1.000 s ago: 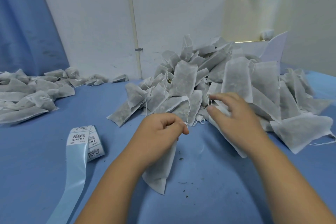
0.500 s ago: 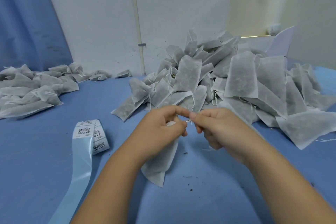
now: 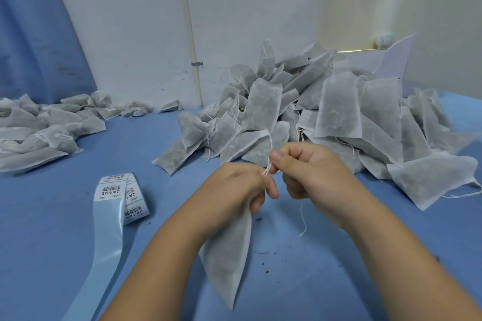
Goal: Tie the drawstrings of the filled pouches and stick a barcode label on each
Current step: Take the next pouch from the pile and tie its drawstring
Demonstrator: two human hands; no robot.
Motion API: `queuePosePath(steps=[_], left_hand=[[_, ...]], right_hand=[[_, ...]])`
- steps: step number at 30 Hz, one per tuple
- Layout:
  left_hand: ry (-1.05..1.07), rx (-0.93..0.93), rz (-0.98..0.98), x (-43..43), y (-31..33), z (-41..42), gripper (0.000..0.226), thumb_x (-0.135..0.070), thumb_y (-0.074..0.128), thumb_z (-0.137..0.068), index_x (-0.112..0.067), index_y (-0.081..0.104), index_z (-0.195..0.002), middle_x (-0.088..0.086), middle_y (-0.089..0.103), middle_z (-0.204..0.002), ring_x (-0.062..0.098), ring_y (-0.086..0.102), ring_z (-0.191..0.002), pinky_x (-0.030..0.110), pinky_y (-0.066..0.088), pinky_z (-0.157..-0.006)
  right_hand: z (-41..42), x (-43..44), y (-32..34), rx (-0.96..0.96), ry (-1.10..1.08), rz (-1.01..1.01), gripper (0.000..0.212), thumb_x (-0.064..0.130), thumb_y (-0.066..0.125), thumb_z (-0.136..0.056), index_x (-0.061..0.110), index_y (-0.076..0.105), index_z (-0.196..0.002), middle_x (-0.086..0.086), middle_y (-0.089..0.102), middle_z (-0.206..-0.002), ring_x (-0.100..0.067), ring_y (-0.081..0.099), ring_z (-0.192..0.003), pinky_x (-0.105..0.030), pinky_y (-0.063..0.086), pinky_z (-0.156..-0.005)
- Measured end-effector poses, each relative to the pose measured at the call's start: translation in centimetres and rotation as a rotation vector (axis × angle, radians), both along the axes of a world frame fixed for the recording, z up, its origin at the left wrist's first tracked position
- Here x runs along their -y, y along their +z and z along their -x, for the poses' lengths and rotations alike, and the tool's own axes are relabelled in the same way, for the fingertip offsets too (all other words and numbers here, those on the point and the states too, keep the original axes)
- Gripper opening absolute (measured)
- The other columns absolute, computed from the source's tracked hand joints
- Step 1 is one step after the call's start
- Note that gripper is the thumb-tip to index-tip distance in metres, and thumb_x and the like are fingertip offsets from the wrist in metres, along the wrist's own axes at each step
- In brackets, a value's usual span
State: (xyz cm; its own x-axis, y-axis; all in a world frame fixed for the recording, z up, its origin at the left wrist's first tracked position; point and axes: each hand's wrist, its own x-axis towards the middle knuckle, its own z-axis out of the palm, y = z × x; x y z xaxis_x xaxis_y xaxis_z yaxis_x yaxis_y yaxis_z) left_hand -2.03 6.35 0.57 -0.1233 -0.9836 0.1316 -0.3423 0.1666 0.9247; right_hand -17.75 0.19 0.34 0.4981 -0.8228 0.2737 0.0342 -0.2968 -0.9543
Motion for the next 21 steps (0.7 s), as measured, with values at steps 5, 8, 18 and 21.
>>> queuePosePath(steps=[5, 8, 18, 21], left_hand=[[-0.053, -0.168, -0.026, 0.2, -0.2, 0.1, 0.044, -0.058, 0.051, -0.088, -0.022, 0.072, -0.075, 0.001, 0.046, -0.04, 0.022, 0.067, -0.057, 0.021, 0.052, -0.064], [-0.076, -0.277, -0.018, 0.1, 0.0, 0.0, 0.022, -0.036, 0.064, -0.09, -0.02, 0.075, -0.079, 0.008, 0.071, -0.065, 0.023, 0.073, -0.076, 0.02, 0.053, -0.069], [-0.136, -0.534, -0.102, 0.2, 0.0, -0.4, 0.022, -0.021, 0.059, -0.092, -0.018, 0.076, -0.078, -0.003, 0.046, -0.052, 0.014, 0.048, -0.048, 0.024, 0.044, -0.054], [-0.155, -0.599, -0.043, 0.3, 0.1, -0.5, 0.023, -0.023, 0.058, -0.089, -0.014, 0.078, -0.091, -0.002, 0.052, -0.057, 0.014, 0.053, -0.053, 0.024, 0.047, -0.058]], right_hand=[[0.0, 0.0, -0.2, 0.002, 0.019, 0.033, 0.029, 0.019, 0.062, -0.094, 0.024, 0.067, -0.066, -0.001, 0.047, -0.054, -0.008, 0.032, -0.045, -0.017, 0.031, -0.043], [0.2, 0.2, -0.2, 0.015, -0.015, 0.04, 0.027, 0.02, 0.063, -0.092, 0.024, 0.068, -0.066, 0.002, 0.046, -0.053, -0.009, 0.032, -0.044, -0.018, 0.031, -0.043], [1.0, 1.0, -0.5, -0.001, 0.012, 0.034, 0.016, 0.033, 0.067, -0.081, 0.023, 0.072, -0.07, 0.006, 0.034, -0.051, -0.011, 0.026, -0.046, -0.019, 0.027, -0.046], [0.8, 0.6, -0.5, 0.001, 0.011, 0.054, 0.014, 0.023, 0.066, -0.09, 0.016, 0.074, -0.081, 0.007, 0.038, -0.053, -0.011, 0.028, -0.047, -0.018, 0.028, -0.046]])
